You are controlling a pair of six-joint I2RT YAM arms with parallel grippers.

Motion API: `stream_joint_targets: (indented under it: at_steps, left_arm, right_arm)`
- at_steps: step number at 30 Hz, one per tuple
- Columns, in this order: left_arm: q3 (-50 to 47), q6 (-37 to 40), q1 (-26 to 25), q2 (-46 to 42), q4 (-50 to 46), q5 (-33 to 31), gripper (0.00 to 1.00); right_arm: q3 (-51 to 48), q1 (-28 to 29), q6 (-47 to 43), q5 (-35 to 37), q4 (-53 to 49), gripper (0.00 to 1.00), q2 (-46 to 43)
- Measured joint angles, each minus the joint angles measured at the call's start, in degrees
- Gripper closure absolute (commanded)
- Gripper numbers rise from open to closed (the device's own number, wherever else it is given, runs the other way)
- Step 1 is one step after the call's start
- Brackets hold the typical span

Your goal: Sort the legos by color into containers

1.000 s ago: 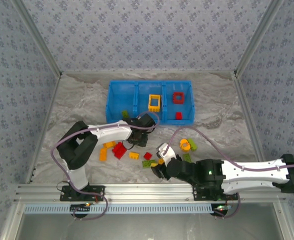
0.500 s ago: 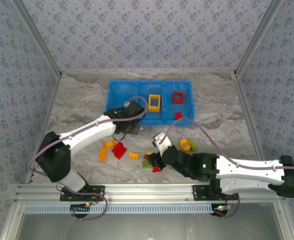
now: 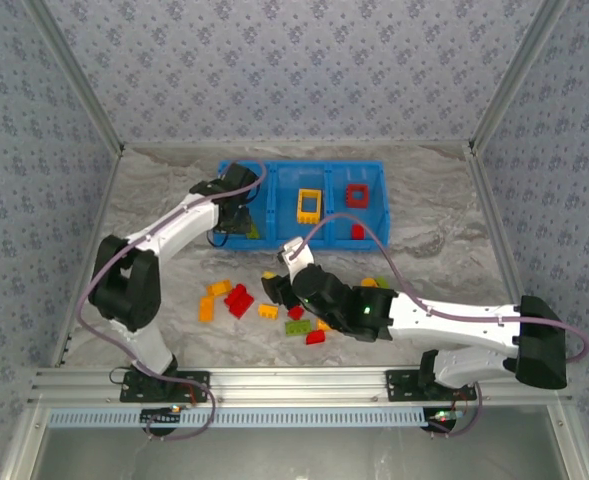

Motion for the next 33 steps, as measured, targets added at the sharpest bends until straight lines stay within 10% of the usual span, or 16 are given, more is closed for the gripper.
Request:
stream_joint_targets:
  at_steps: [21,33]
  left_arm:
    - [3.26,0.17,0.72,8.41,0.61,2.36,0.44]
    - [-4.42,-5.42,-10.95,-25.68,5.84,4.57,0.33]
  right_arm:
    - [-0.5,-1.46,6.64,1.55,-6.88,0.38,-2.93]
    - [-2.75,-15.39,27.8,3.06,-41.05,0.38,-12.41]
